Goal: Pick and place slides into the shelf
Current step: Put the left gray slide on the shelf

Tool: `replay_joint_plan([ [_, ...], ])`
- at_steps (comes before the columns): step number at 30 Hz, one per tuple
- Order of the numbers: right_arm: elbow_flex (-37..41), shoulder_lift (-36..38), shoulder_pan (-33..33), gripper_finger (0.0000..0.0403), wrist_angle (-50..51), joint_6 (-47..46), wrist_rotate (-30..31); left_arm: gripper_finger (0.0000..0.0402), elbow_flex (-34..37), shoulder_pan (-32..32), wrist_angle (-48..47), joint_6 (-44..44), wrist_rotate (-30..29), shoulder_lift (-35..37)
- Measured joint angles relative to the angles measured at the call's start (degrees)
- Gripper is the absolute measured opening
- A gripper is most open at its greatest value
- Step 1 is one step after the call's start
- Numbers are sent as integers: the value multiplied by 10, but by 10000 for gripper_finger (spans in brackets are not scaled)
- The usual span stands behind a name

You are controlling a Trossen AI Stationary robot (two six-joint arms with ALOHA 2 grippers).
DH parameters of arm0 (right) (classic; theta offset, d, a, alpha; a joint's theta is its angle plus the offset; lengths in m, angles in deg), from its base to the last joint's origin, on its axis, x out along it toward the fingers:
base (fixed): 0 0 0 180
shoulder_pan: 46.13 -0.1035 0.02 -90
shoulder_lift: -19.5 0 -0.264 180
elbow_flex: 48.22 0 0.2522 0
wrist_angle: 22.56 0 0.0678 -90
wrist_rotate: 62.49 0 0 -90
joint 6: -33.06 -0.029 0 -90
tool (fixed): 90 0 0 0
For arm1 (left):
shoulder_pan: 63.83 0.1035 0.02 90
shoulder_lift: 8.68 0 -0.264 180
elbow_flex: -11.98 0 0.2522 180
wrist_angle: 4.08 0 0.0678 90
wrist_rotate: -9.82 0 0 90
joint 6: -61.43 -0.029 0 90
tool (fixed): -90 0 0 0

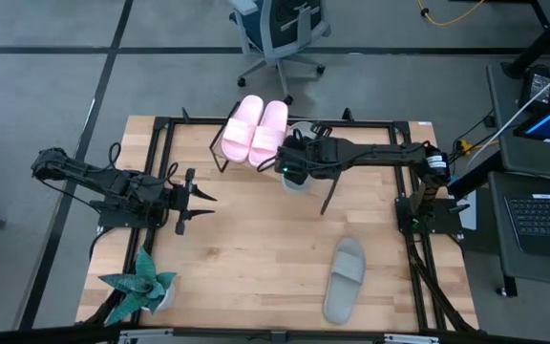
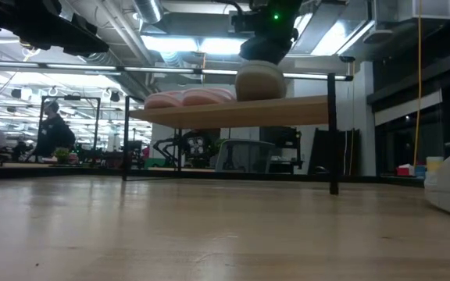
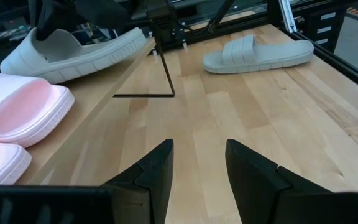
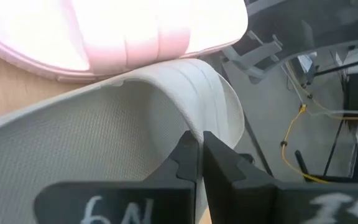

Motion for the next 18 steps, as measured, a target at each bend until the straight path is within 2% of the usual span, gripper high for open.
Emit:
replay_joint_plan([
  [18,0,0,0,12,-2,3,-11,139,0,0,0,0,0,0],
])
